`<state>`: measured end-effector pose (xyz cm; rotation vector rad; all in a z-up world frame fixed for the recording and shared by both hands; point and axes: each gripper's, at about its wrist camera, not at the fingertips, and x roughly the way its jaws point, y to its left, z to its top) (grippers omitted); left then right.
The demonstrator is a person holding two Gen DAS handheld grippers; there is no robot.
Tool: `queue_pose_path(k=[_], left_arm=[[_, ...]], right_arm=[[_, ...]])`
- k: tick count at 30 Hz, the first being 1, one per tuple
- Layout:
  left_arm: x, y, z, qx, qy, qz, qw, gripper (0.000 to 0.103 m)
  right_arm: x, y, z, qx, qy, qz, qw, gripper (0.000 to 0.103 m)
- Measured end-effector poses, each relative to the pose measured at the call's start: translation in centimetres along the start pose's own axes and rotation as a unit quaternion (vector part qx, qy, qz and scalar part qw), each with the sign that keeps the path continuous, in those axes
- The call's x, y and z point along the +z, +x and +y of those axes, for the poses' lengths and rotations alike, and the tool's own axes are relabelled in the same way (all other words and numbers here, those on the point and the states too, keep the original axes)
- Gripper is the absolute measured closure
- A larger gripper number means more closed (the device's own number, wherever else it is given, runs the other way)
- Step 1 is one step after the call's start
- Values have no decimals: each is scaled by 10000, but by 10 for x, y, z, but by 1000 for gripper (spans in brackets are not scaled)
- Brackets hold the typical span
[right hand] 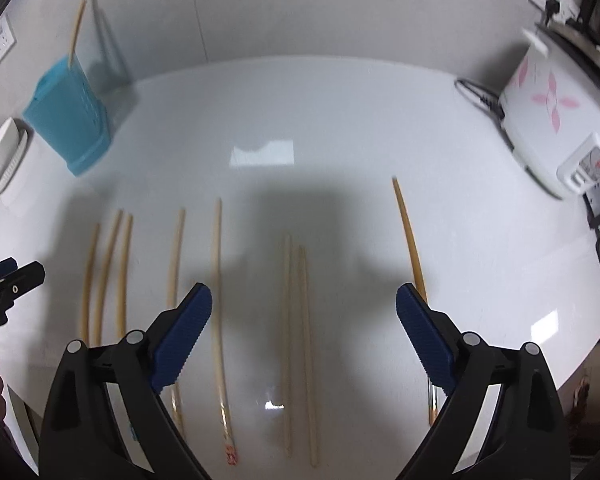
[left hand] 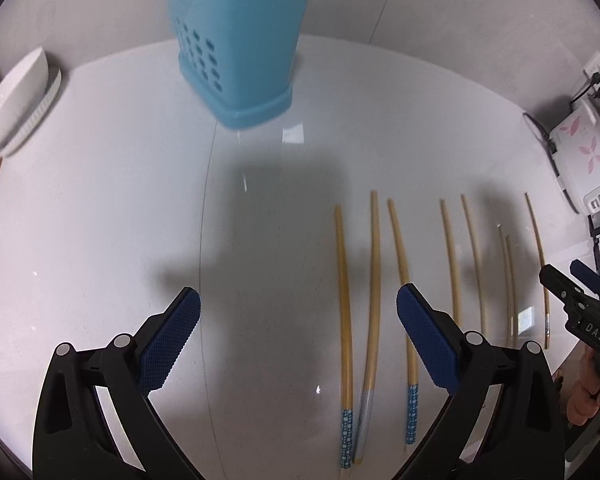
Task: Organize utensils
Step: 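Move both open tools back over the remaining chopsticks, then close the left tool on a blue-patterned chopstick while the right tool grasps a plain chopstick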
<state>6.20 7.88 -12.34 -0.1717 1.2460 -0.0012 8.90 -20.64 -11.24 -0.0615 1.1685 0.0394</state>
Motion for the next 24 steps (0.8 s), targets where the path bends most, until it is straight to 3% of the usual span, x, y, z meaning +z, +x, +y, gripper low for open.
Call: queue_pose_path(k=[10,17,24], left_arm=[[-28,25,-4,294,131,509,9982,8],[-37,39,-6,632,97,811,9947,13],[-36,47,-15,697,191,950,9928,14]], right_arm=[[-28,23,-7,13,-111,662,9977,36],[-30,33,-13,-17,-158,1005,9948,49],[-29,40,-12,48,-253,1308,9911,59]])
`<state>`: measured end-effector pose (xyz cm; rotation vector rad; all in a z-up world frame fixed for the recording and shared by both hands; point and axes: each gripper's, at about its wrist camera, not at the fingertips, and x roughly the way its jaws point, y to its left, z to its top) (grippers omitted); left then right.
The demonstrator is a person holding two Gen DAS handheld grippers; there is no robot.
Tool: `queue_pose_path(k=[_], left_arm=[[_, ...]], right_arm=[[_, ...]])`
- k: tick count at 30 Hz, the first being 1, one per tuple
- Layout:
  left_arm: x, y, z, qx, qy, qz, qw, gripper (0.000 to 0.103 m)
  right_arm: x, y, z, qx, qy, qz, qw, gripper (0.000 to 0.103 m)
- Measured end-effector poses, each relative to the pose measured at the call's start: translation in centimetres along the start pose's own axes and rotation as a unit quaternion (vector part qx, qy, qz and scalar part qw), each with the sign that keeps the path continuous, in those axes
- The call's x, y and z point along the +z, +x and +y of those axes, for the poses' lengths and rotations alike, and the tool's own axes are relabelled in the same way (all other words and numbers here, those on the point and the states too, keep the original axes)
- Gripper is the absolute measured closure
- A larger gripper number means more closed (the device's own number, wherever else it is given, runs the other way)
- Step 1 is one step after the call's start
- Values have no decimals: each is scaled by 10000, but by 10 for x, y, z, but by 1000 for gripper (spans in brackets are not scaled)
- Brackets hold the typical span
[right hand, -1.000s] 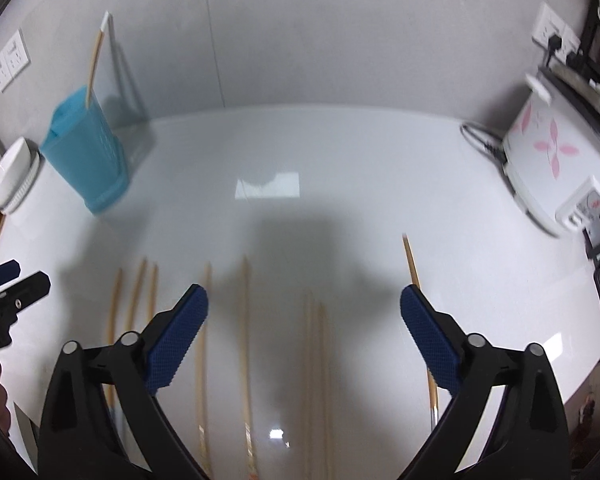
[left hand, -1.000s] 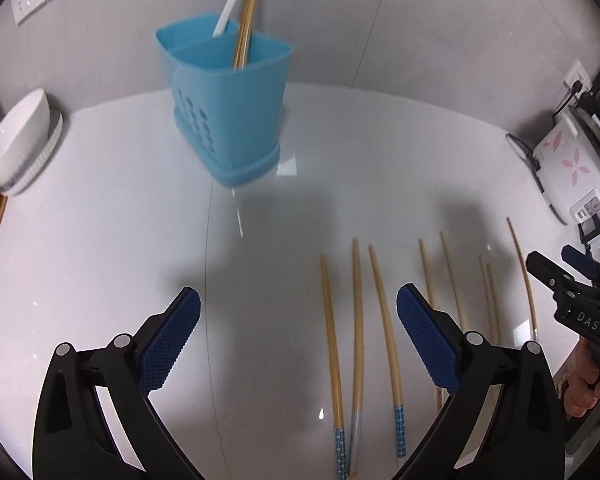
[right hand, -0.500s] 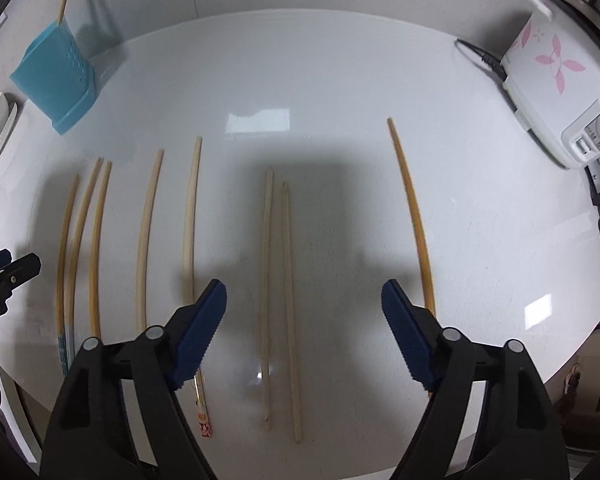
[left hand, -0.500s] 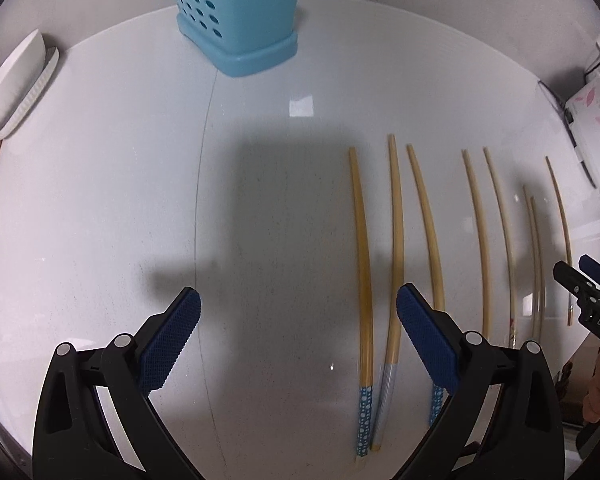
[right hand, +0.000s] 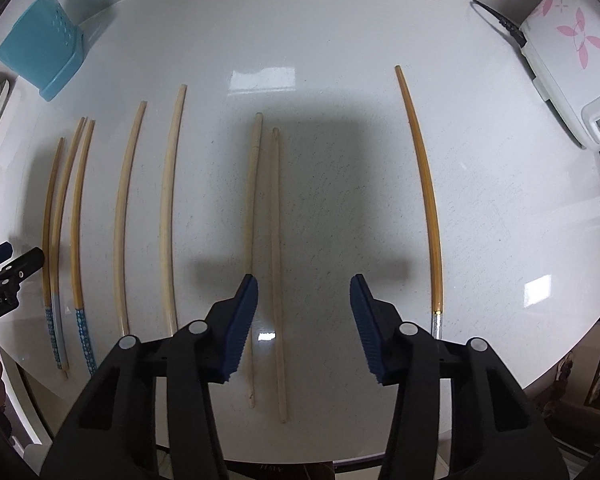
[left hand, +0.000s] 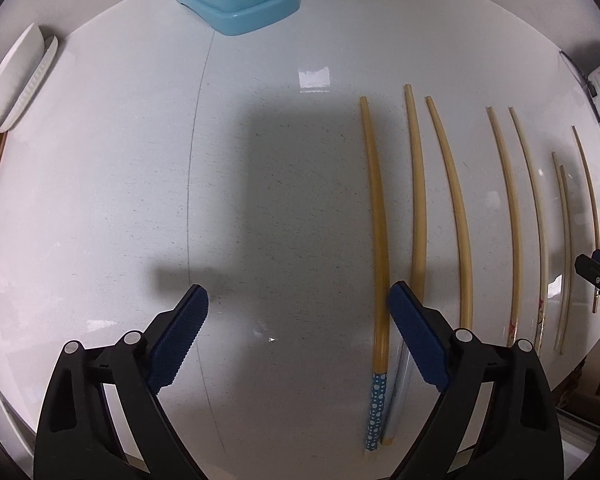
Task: Organize utensils
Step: 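Close the left tool on a blue-patterned chopstick while the right tool grasps a plain chopstick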
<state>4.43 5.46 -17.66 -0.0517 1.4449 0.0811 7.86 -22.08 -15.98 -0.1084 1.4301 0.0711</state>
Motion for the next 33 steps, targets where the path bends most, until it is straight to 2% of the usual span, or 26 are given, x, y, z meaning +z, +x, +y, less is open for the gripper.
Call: queue_pose_path(k=[4,6,8,13,17,19,21,23,33], left_arm=[[-2,4,-4,33,18,92,10000,17],[11,11,-18,91,33,143,9999,17],[15,9,-15,126,34,179,9998,17],[19,8,-17,0,-76,347,9994,33],[15,5,-19,-4,-12,380,9993,57],[15,5,-20,3,-23,411,9992,75],[16,4,-20,26,-21,407,9992,87],[15,5,-19,45,-40,403,9992,96],[17,7,-4,-42,-105,355,9993,97]], right_arm=[[4,6,0,26,-23,143,9999,64],[7,9,-1,35,-34,228,9997,69],[10,12,-3,42,-29,289,9996,70],[16,18,-7,45,-23,405,9992,78],[22,21,-3,58,-14,457,9989,86],[25,23,-1,68,-12,516,9986,93],[28,25,1,69,-26,571,9983,99],[31,27,5,23,-25,588,9983,100],[31,26,4,72,37,565,9984,100]])
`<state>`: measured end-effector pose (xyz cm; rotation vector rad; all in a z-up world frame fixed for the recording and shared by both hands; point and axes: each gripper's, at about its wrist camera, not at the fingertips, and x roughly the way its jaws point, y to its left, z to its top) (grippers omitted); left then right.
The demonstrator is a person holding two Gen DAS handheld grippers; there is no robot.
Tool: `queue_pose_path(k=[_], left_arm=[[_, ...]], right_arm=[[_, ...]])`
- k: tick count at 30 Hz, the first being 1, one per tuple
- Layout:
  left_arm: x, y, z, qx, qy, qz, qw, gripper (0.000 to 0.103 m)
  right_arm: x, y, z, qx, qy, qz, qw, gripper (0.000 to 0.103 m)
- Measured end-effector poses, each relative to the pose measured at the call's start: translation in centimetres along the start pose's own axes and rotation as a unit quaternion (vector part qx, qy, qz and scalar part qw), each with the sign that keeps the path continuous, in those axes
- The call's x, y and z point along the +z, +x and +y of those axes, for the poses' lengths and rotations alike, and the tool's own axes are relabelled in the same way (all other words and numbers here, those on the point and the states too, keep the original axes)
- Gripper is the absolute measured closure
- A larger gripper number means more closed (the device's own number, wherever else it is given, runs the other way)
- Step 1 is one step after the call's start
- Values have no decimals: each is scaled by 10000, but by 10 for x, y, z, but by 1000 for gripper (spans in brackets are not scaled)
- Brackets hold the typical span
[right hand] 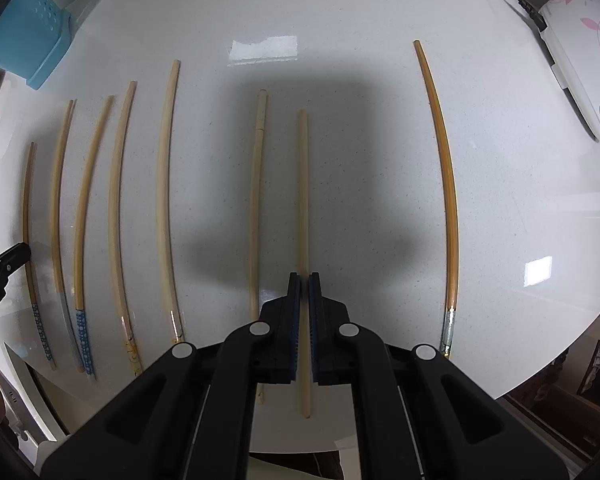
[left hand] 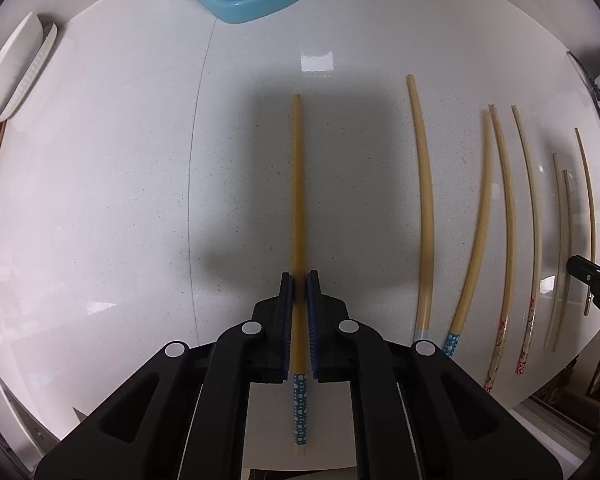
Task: Organize utensils
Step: 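Close the left tool on a blue-patterned chopstick while the right tool grasps a plain chopstick, then lift both held chopsticks and carry them toward the blue holder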
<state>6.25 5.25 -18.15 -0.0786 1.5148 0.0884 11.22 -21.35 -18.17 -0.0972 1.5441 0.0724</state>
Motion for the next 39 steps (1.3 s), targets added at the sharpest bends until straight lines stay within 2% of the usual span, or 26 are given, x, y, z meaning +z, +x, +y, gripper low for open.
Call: queue_pose_path(k=[8,22,35,39], left_arm=[[-5,-13,9,-43,-14,-111,9999,97],[-21,-45,6,-193,-70,-546,9983,97],[-28,-97,2,-211,-135,-1468,9889,97],[-18,-109,7,-233,-144,-1715,9848,97]], right_arm=[[-2,-10,1,68,24,-126,9999,100],[-12,-58,7,224,12,-733,9971,100],[-7,-113,23,445,-212,-1602,9859,100],[9,-125,26,531,-303,-1875,9804,100]])
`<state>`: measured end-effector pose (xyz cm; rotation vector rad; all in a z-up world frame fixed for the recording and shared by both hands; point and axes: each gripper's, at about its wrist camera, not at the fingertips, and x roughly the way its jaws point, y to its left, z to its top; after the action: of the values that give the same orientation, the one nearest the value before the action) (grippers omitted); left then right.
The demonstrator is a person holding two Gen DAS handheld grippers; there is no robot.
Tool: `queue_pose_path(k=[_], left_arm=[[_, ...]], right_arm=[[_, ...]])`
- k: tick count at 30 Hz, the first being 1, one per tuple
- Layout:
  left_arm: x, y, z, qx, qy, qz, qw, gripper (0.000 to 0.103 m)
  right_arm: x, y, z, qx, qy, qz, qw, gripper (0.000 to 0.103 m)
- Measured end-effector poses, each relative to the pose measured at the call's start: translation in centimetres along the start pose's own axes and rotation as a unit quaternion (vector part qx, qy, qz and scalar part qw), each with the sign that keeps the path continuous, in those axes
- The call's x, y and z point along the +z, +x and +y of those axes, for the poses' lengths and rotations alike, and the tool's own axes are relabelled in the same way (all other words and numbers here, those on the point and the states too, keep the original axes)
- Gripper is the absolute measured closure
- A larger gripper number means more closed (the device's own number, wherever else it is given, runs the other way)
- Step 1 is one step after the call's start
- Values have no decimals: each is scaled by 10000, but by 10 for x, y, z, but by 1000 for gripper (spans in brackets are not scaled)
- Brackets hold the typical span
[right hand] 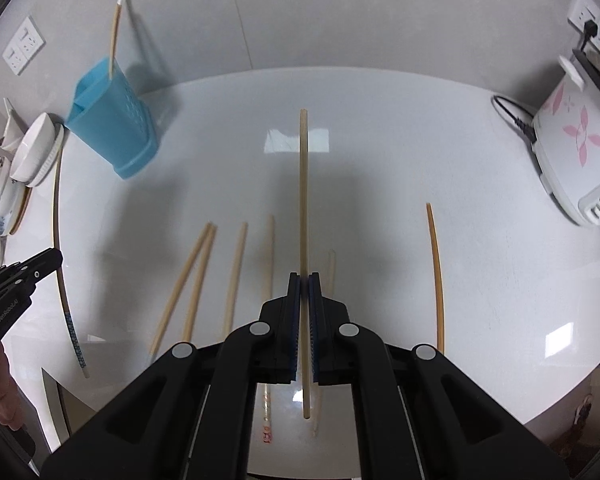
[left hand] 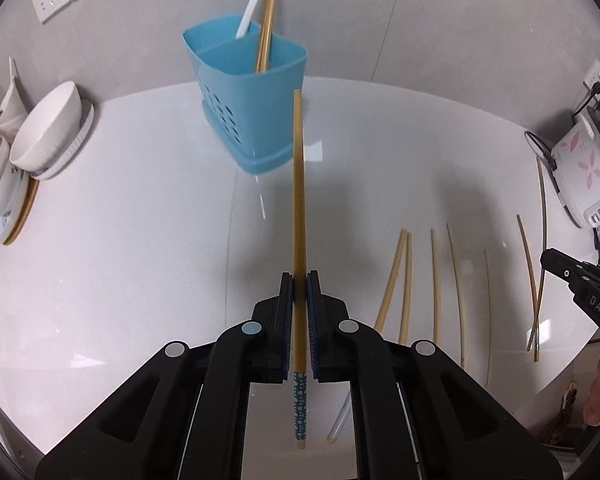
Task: Organize utensils
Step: 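Lift both held chopsticks and carry them toward the blue holder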
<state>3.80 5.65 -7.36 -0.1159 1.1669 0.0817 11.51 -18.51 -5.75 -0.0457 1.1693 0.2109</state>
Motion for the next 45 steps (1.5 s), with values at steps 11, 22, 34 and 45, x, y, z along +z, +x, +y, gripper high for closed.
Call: queue_pose_path(k=[11,22,34,45], left_arm=[[23,-28,3,-22,-150,-547,9984,97],[64,-45,15,-95,-288,-1145,9930,97],[108,-61,40,-508,-334,-2000,9779,97],[150,-68,62,-905,-252,-2668,9592,97]], right_arm=[[35,-27,33,227,-280,-684,9970,100],[72,-43,71,519,-422,-1198,9905,100],[109,-45,111,582,-210,-1658,9842,100],[130,-51,123,579,179,-2117,9754,100]])
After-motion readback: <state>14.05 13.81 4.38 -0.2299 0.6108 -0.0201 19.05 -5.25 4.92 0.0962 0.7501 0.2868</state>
